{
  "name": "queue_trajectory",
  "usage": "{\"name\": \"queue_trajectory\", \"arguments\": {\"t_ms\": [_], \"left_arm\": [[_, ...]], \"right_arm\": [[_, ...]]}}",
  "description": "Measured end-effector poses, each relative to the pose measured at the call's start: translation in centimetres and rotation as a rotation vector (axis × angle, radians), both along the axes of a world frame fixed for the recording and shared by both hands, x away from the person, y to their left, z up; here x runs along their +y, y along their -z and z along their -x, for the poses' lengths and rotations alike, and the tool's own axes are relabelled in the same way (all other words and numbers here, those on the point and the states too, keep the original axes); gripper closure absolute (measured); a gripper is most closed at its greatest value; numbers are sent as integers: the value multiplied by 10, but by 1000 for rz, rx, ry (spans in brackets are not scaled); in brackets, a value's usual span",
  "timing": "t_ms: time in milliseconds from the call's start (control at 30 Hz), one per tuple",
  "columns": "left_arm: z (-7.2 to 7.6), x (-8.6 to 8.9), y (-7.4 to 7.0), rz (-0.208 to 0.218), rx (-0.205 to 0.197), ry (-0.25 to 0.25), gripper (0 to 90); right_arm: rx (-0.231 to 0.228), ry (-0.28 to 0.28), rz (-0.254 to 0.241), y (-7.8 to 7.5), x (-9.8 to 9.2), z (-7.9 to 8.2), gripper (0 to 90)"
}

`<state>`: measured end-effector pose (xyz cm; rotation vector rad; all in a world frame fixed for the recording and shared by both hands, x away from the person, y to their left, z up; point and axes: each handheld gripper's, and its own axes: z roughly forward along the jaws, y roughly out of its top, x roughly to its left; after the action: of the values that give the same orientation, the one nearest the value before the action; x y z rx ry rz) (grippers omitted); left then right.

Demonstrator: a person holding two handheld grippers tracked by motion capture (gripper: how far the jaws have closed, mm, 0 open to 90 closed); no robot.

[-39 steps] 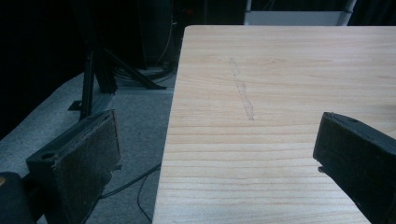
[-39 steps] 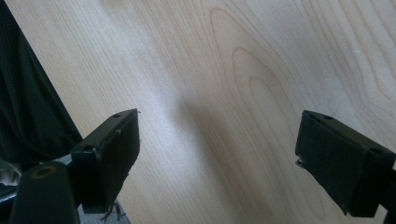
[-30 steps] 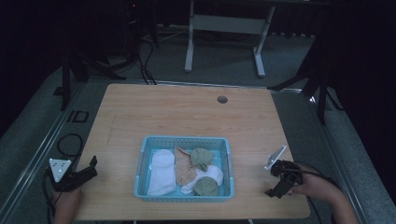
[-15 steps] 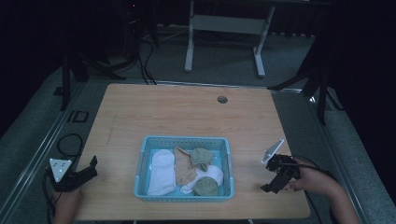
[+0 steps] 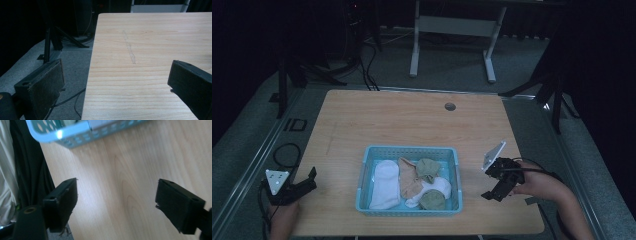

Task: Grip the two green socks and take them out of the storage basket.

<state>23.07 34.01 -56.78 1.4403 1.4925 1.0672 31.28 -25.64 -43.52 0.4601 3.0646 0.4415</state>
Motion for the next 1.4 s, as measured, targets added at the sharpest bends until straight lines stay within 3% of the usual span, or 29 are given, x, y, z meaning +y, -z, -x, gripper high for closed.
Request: {"name": "queue_trajectory", "arguments": {"t_ms": [200,400,533,767,1200,1400], "left_arm": [[0,0,0,0,0,1,3],[0,-1,0,-9,1,6,3],[0,-1,0,-7,-2,7,3],[0,-1,0,-10,-2,7,3],[0,-1,0,-13,-3,9,3],[0,-1,0,-10,-2,11,3]], "right_arm": [[-28,-45,-22,-12,14,0,187],[-46,-73,-10,-18,27,0,208],[-59,-98,-39,-24,36,-2,222],[-42,-130,-42,-28,49,-2,238],[-50,-203,-11,-23,83,-3,267],[-30,-253,0,-15,106,-1,268]]}}
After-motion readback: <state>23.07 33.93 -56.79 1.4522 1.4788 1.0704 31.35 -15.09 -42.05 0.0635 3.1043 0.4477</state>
